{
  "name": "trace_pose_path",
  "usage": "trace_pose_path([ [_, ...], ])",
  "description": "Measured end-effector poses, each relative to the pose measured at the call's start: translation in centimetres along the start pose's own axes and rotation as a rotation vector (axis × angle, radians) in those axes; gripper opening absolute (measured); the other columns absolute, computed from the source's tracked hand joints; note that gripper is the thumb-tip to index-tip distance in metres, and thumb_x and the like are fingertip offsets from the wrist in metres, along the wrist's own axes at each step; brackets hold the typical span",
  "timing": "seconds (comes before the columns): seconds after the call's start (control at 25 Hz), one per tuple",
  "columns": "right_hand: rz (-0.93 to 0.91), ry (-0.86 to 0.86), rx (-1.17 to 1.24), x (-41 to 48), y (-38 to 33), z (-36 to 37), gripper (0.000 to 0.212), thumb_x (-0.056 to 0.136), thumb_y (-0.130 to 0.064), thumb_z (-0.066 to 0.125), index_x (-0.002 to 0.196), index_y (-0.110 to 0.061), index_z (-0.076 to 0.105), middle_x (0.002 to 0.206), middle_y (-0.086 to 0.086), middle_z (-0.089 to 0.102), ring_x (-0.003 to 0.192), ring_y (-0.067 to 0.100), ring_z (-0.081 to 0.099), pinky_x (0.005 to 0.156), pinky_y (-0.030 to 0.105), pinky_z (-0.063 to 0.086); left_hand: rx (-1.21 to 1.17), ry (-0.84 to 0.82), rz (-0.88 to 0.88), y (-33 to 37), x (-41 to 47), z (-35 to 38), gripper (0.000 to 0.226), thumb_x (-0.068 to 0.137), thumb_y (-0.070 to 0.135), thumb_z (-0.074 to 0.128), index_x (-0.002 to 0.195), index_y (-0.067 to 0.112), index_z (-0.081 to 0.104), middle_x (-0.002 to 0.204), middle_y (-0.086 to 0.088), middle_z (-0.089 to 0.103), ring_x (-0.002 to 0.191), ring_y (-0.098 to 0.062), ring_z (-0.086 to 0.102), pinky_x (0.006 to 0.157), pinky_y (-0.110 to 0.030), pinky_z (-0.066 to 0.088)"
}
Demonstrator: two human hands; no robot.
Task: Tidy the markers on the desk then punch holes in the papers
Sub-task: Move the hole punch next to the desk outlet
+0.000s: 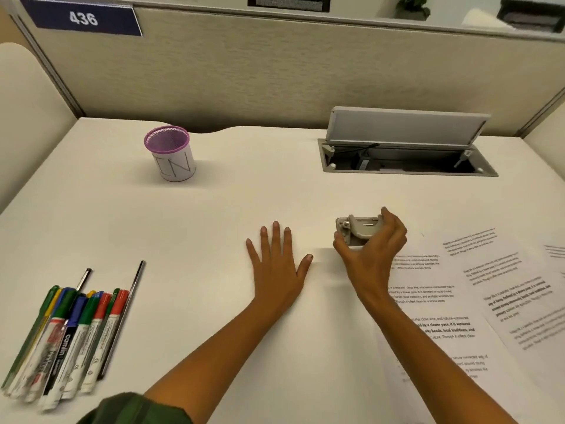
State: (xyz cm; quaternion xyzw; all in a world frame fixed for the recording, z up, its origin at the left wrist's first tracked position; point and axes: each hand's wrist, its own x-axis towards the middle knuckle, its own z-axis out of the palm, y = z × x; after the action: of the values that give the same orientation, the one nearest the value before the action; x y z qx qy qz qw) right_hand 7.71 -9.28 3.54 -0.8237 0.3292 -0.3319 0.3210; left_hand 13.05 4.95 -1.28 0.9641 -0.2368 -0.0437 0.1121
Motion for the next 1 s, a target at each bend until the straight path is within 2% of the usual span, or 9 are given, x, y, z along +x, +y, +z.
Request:
trace_pose_path([
  [0.2,0.002,0.024,0.017,7.5,0.3,2.0,0.093,0.068,-0.032,0.083,0.139,-0.004,0.03,0.139,0.016,0.035,0.124,0.027,0.035,0.096,0.031,0.045,0.051,0.065,0.004,0.0,-0.1,0.7,0.077,0.09,0.062,0.005,0.152,0.016,0.005,0.16,-0.008,-0.006,0.147,-0.03,-0.01,0.117,-0.055,-0.003],
  [0.44,0.037,-0.028,-0.029,14.1,1.2,6.5,0.093,0.07,-0.038,0.081,0.139,-0.003,0.03,0.139,0.015,0.038,0.123,0.025,0.037,0.098,0.028,0.041,0.056,0.08,-0.006,0.2,0.1,0.7,0.073,0.092,0.058,0.011,0.152,0.016,0.011,0.16,-0.008,0.003,0.148,-0.03,-0.001,0.118,-0.054,0.005],
  [0.72,0.119,-0.112,-0.114,17.0,4.5,10.3,0.096,0.069,-0.046,0.078,0.14,-0.003,0.03,0.138,0.012,0.039,0.124,0.025,0.038,0.103,0.033,0.038,0.072,0.077,-0.013,0.2,0.1,0.9,0.071,0.093,0.057,0.012,0.152,0.018,0.01,0.161,-0.005,0.004,0.148,-0.026,-0.002,0.118,-0.053,0.006],
  [1.0,0.091,-0.12,-0.177,17.5,5.6,11.0,0.091,0.071,-0.047,0.076,0.139,-0.006,0.033,0.141,0.013,0.038,0.127,0.028,0.037,0.106,0.039,0.037,0.053,0.09,-0.02,0.2,0.1,1.0,0.07,0.094,0.057,0.013,0.152,0.019,0.01,0.161,-0.003,0.004,0.148,-0.025,-0.001,0.118,-0.052,0.006],
])
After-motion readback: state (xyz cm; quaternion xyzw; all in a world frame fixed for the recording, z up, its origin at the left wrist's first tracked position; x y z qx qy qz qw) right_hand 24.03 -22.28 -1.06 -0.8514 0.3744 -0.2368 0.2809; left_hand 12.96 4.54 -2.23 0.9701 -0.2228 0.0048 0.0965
